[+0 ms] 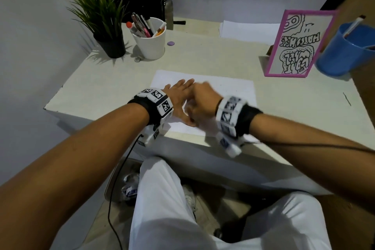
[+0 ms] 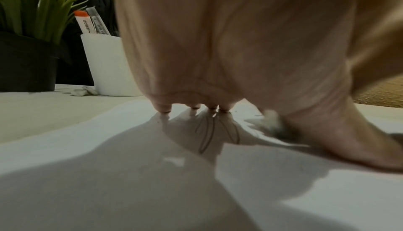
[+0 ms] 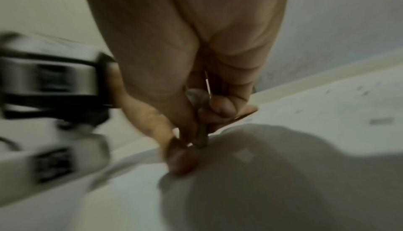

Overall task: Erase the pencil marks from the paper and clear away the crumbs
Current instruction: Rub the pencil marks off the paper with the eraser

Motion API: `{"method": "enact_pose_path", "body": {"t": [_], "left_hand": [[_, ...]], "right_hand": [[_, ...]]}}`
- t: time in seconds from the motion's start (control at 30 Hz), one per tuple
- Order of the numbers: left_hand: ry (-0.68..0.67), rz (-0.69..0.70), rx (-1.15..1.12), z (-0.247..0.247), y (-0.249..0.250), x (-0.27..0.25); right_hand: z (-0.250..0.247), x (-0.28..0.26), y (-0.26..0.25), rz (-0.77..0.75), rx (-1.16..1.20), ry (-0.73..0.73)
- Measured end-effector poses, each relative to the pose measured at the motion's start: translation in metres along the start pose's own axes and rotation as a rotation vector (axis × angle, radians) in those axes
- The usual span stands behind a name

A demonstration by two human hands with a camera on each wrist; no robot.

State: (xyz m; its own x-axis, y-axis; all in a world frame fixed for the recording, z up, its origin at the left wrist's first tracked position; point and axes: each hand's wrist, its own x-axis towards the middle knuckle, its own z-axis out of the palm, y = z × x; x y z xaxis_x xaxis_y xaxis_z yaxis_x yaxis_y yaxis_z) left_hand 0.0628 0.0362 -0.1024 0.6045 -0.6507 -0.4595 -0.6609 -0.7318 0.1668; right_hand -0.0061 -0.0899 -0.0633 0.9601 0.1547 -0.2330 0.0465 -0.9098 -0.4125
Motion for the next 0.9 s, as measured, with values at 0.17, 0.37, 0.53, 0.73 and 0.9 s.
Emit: {"method": "enact_pose_path", "body": {"t": [0.17, 0.37, 0.53, 0.73, 0.9], "left_hand": [[-0.034, -0.006, 0.006, -0.005, 0.003, -0.005], [-0.028, 0.000, -0.009, -0.004, 0.003, -0.005], [-0.037, -0.002, -0.021, -0.004, 0.000, -0.005], [-0.023, 0.004, -0.005, -0.001, 0.002, -0.001], [-0.009, 0.004, -0.007, -0.002, 0.001, -0.003]], "right_hand": [[-0.036, 0.025, 0.028, 0.179, 0.022, 0.113], [-0.004, -0.006, 0.002, 0.018, 0.019, -0.064], [-0.035, 0.032, 0.027, 0.209, -0.041, 0.170], [-0.019, 0.000, 0.004, 0.087, -0.051, -0.064], [-0.024, 0.027, 0.016, 0.155, -0.045, 0.149]]}}
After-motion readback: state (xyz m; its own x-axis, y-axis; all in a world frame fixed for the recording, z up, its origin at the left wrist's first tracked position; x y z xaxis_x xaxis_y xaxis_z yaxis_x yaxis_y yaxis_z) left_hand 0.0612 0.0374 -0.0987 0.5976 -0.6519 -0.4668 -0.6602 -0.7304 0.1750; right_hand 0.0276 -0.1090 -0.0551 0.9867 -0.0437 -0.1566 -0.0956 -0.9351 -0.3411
